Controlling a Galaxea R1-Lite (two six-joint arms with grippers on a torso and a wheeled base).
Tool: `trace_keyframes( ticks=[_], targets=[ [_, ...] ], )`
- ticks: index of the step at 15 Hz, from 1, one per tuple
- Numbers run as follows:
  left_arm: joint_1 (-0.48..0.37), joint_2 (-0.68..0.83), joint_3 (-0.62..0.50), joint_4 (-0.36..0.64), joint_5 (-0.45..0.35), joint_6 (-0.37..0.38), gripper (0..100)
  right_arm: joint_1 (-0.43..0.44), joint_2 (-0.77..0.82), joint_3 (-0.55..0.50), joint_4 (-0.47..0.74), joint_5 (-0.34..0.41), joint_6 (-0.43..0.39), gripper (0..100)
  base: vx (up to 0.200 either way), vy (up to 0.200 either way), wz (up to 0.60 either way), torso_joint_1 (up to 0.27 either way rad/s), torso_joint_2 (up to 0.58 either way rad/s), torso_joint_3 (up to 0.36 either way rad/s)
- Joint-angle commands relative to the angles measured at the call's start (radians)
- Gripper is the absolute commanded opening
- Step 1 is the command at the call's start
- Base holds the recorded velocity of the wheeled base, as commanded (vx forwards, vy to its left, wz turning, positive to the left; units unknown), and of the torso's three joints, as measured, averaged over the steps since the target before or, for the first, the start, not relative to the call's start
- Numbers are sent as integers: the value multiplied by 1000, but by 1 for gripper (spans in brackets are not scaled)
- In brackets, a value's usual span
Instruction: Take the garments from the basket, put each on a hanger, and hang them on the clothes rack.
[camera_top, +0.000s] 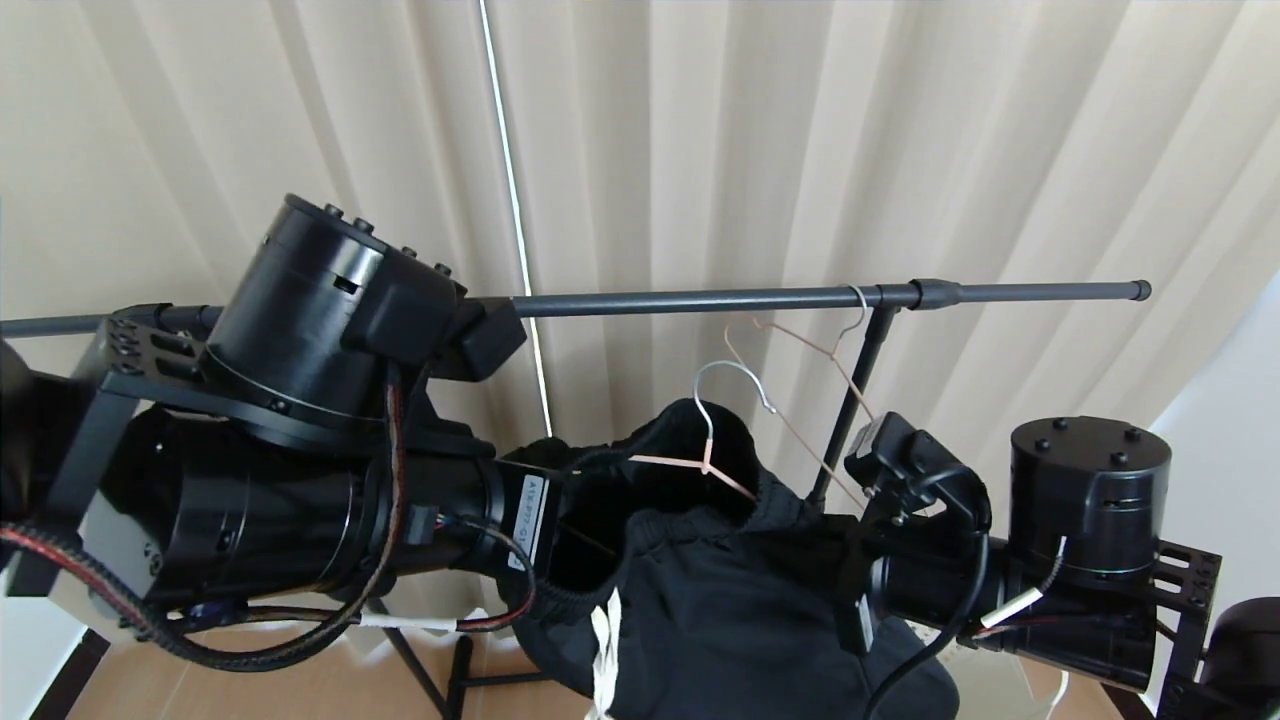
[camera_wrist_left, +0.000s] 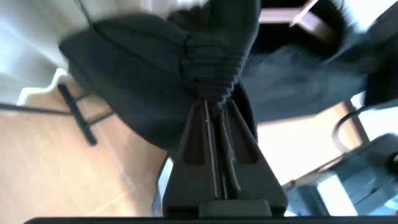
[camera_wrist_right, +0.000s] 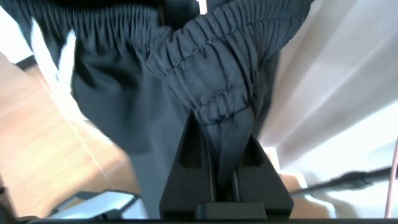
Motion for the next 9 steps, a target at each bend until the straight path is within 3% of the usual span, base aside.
trace_keyframes(
  ticks=[1, 4, 6, 9],
  targets=[
    [-18, 2, 54, -3, 3, 11, 0, 0, -34, 1, -1, 5, 10, 0, 0, 0, 0, 0, 0, 0],
    [-47, 7, 109, -35, 3, 32, 0, 2, -48, 6, -2, 29, 10, 0, 0, 0, 0, 0, 0, 0],
    [-66, 28, 137, -116, 4, 34, 0, 2, -71, 20, -2, 75, 16, 0, 0, 0, 0, 0, 0, 0],
    [-109, 44, 144, -134, 6, 26, 0, 2, -61, 47, -65, 103, 24, 0, 0, 0, 0, 0, 0, 0]
  ],
)
